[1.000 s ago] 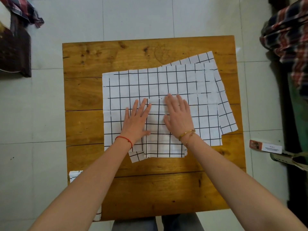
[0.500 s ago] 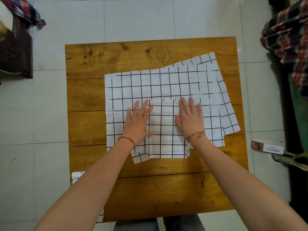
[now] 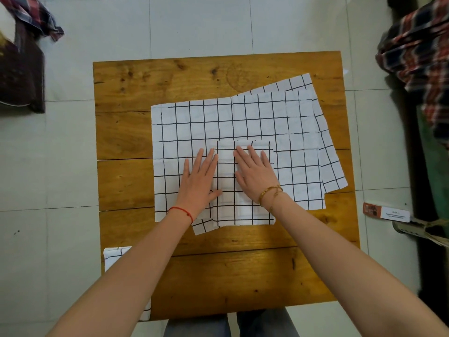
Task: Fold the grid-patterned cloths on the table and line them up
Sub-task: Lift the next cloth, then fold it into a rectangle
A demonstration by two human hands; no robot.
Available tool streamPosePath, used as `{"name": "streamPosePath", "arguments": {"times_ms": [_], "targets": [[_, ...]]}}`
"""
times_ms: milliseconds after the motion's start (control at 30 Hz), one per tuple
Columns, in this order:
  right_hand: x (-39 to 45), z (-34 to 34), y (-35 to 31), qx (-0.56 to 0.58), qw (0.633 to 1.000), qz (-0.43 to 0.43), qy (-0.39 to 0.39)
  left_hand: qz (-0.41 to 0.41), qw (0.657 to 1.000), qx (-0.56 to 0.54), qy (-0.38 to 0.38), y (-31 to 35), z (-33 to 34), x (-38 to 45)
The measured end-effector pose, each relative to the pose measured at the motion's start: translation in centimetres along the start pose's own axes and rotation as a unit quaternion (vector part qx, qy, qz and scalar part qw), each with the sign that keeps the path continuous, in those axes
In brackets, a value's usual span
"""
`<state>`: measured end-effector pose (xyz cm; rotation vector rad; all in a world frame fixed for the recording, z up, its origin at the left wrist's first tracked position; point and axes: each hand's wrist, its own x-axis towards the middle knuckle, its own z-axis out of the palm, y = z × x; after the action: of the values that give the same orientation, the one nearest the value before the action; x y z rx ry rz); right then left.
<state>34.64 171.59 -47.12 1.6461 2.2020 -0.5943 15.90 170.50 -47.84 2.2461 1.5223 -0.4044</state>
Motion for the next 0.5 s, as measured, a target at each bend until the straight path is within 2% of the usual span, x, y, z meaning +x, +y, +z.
{"name": "streamPosePath", "arguments": {"times_ms": [500], "targets": [[0.0,-0.1,-0.8,-0.004,1.000,0.013,-0.025,0.076,0.994,0.045,-0.069,1.2,5.6,-12.5]]}}
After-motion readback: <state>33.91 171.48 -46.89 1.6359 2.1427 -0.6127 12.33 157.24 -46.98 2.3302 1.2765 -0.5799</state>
